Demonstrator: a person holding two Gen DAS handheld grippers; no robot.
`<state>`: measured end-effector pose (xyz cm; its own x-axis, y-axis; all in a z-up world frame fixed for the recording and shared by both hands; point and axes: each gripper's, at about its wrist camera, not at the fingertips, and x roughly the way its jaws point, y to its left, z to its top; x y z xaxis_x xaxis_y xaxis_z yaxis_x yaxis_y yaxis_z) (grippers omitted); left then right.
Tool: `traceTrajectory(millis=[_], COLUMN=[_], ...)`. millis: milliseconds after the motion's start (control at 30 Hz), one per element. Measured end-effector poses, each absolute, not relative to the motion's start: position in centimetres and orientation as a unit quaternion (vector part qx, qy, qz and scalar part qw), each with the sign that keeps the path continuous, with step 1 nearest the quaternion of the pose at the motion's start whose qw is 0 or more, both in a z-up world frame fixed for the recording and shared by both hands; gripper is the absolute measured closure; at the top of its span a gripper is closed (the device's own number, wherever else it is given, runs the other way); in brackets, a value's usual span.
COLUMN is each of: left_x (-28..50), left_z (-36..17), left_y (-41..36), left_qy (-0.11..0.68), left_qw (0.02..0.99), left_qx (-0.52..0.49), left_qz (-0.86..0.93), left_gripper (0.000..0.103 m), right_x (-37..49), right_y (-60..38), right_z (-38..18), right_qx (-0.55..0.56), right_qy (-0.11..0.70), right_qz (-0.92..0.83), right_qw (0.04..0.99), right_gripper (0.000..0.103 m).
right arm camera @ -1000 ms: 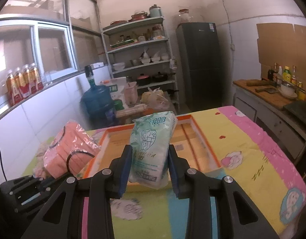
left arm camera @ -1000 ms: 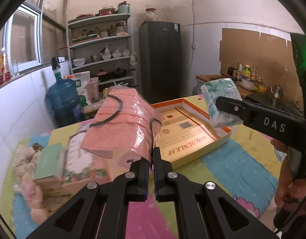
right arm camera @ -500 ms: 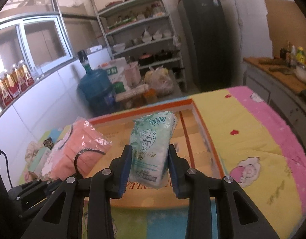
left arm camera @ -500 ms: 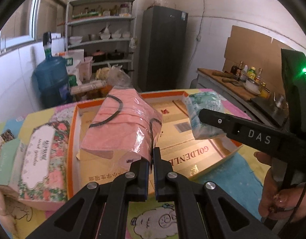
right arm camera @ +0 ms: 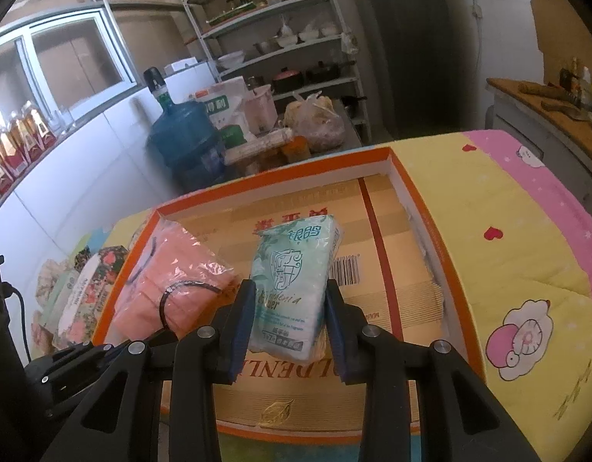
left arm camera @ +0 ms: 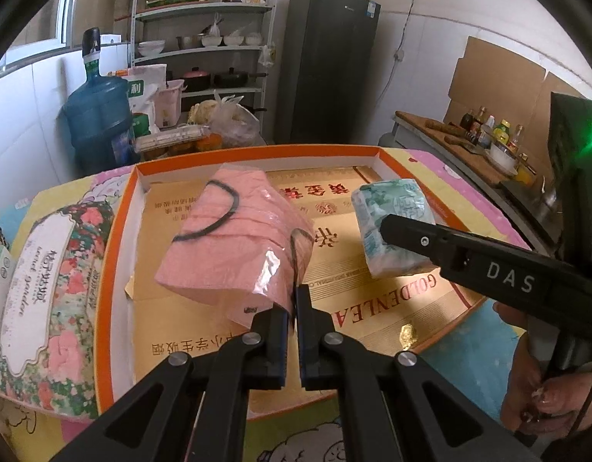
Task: Organize soft objects
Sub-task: 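Carry the mask pack and tissue pack with both grippers over the orange tray, then lower both packs into the tray and open both grippers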
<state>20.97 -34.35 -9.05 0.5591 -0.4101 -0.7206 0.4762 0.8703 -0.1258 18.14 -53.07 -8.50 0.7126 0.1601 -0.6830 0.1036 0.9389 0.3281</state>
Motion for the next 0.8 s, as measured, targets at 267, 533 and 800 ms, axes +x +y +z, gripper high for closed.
traceTrajectory(millis=[267,533,800], left_x=[21.1,20.5,19.4], left_z=[-9.8,-9.2,-7.5], left_y=[-34.3,-34.1,-33.9], left_qy=[0.404,0.385,0.361], left_qw=[0.880,0.887,0.899], left_qx=[0.041,0.039,0.056], left_qz=[-0.248,-0.252,-0.242], left_gripper=[0.098,0.050,0.043], right_x=[18.6,18.2,16.9], right_y=[-53.1,-53.1,-53.4], right_z=[-9.7,-9.7,-8.7], right_qx=[0.177,0.175,0.178], right_qy=[0.397,0.390,0.368], right_qz=[0.018,0.010,-0.002], right_qw=[0.900,0.904,0.913], right_gripper=[0.063,0.054,0.042])
